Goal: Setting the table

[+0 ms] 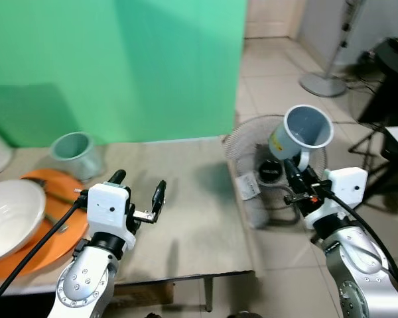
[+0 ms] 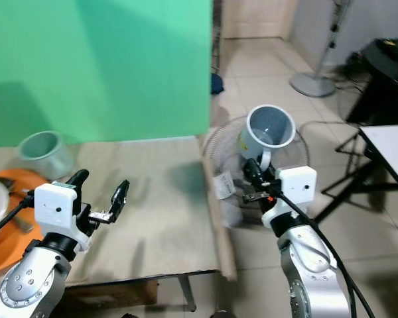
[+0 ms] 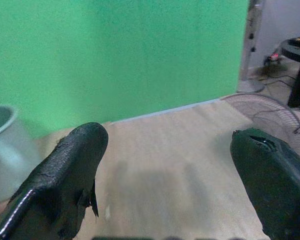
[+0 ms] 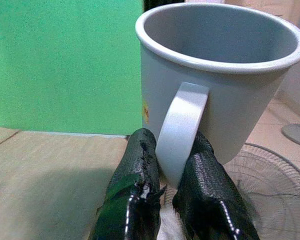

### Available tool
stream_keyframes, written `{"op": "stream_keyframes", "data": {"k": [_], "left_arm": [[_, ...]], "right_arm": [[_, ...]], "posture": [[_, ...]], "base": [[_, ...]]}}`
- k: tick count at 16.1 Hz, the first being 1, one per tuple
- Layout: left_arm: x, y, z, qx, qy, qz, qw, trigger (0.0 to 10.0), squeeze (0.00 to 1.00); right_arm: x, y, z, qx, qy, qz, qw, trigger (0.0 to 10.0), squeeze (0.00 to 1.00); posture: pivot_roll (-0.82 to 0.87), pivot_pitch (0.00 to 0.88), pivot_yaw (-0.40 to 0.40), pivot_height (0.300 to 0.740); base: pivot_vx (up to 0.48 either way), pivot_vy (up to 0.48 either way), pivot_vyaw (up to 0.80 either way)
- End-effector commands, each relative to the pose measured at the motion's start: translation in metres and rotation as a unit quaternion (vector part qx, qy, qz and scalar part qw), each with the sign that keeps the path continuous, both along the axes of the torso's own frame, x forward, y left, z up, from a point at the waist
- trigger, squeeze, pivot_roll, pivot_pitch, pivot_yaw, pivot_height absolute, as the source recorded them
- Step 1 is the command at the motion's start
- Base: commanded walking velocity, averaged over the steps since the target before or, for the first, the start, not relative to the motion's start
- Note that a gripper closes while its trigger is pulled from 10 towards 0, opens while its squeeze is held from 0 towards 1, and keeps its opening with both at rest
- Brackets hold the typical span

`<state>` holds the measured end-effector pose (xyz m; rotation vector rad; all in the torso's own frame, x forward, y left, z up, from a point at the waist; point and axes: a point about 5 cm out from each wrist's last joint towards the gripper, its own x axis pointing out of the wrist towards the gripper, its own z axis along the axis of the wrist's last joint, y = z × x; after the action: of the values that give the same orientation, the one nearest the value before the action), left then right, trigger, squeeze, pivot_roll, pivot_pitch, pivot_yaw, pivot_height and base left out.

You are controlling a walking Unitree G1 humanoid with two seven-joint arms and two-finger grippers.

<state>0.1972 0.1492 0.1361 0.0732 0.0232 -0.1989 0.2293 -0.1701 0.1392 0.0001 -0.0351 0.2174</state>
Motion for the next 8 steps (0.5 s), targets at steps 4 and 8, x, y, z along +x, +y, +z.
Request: {"op": "stream_keyframes", "data": {"k": [4, 8], "left_arm": [[-0.003, -0.002, 0.003, 0.01, -0.007, 0.012, 1.0, 10.0, 0.0], [-0.002, 0.001, 0.004, 0.014, -0.009, 0.025, 1.0, 10.0, 0.0]], "right_arm": [[0.001, -0.007, 0.002, 0.013, 0.024, -0.035, 0.999, 10.0, 0.0], [0.001, 0.006, -0.002, 0.003, 0.038, -0.009, 0.999, 10.0, 0.0]], "posture": [[-0.12, 0.0, 0.044, 0.74], [-0.11, 0.0, 0.042, 0.74]], "base": [[0.0, 0.0, 0.0], [0.0, 0.0, -0.8]]}}
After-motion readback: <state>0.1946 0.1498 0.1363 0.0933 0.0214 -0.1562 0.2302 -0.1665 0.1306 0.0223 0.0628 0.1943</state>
